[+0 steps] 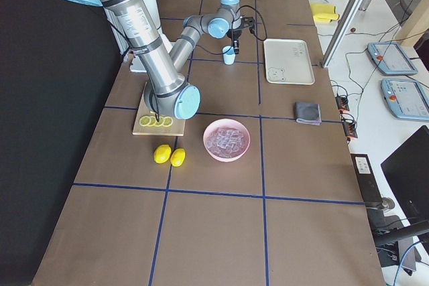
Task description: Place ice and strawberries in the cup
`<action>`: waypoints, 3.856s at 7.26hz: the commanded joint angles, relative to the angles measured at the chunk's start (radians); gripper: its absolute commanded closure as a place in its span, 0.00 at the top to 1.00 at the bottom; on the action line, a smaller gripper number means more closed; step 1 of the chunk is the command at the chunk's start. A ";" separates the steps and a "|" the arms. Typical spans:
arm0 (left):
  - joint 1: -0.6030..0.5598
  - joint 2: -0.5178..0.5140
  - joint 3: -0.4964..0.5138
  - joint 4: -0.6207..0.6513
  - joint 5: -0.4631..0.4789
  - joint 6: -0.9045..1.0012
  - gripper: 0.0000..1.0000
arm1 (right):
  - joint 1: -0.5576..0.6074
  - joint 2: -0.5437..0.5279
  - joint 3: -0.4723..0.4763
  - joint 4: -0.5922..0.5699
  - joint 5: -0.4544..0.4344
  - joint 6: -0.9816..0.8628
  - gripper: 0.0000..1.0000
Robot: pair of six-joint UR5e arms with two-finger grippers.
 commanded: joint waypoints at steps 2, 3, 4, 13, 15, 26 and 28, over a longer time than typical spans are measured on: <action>0.000 -0.001 -0.002 0.001 -0.002 0.000 1.00 | -0.113 0.143 -0.179 -0.002 -0.120 0.099 0.00; 0.000 0.000 0.000 -0.001 -0.002 0.000 1.00 | -0.125 0.145 -0.178 -0.003 -0.128 0.103 0.00; 0.000 0.000 0.000 0.001 0.000 0.000 1.00 | -0.127 0.142 -0.178 -0.003 -0.130 0.103 0.00; 0.008 0.000 0.000 0.001 -0.002 -0.003 1.00 | -0.098 0.142 -0.169 -0.014 -0.115 0.087 1.00; 0.008 -0.001 -0.009 -0.001 -0.002 0.000 1.00 | 0.029 0.138 -0.149 -0.100 0.020 -0.019 1.00; 0.009 -0.089 -0.011 -0.035 0.003 -0.011 1.00 | 0.983 -0.679 0.023 -0.284 0.507 -1.374 1.00; 0.013 -0.142 -0.003 -0.074 0.000 -0.011 1.00 | 1.016 -0.758 0.025 -0.282 0.507 -1.375 1.00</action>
